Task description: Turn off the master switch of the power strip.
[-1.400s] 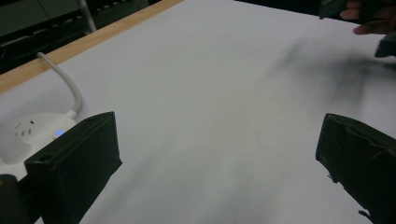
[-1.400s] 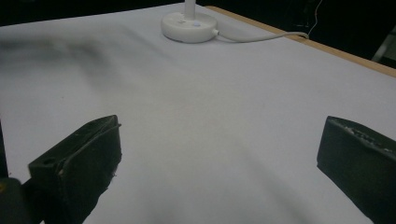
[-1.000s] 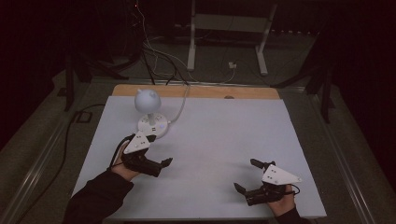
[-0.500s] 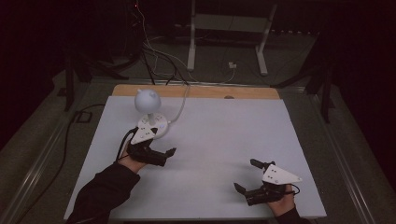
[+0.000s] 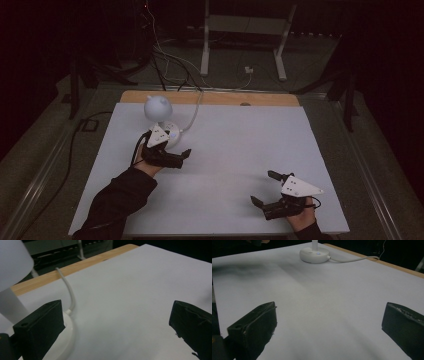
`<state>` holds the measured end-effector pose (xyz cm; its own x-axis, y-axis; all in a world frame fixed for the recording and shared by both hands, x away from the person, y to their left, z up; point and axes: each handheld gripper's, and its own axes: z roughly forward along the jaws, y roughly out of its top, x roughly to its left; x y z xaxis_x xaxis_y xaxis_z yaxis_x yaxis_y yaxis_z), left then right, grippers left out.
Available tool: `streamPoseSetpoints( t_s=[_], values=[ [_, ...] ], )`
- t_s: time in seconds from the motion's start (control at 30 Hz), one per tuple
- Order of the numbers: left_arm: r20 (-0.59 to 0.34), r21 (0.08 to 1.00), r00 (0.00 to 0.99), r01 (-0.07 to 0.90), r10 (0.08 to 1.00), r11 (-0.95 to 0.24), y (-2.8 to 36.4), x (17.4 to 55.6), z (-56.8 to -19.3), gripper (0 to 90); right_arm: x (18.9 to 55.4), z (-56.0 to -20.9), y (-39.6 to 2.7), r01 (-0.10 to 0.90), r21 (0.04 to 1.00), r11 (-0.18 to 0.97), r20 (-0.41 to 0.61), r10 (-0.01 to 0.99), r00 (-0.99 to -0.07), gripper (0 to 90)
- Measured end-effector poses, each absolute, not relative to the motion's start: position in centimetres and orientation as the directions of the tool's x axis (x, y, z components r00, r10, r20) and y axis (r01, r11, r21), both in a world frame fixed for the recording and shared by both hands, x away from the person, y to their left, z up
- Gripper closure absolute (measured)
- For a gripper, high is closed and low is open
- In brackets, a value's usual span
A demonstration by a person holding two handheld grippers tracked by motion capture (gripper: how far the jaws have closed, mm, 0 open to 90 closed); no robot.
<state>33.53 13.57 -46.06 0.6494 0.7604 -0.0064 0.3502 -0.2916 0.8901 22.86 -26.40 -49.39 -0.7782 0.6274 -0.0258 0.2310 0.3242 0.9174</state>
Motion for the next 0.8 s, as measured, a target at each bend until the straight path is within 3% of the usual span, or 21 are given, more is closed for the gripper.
streamPoseSetpoints(
  t_s=[0.4, 0.6, 0.8],
  values=[
    [-0.032, 0.855, 0.594, 0.432, 0.803, -0.286, 13.7, 35.4, -47.3, 1.9, 22.9, -49.4, -26.5, 0.233, 0.919, 0.318, -0.018, 0.626, -0.780, 0.0],
    [0.017, 0.853, 0.563, 0.423, 0.826, -0.307, 13.3, 35.9, -47.6, 8.9, 22.9, -49.4, -26.5, 0.237, 0.918, 0.317, -0.015, 0.626, -0.780, 0.0],
    [0.042, 0.847, 0.542, 0.426, 0.839, -0.318, 13.3, 36.5, -48.2, 22.6, 22.9, -49.4, -26.6, 0.235, 0.919, 0.318, -0.016, 0.624, -0.781, 0.0]
  ],
)
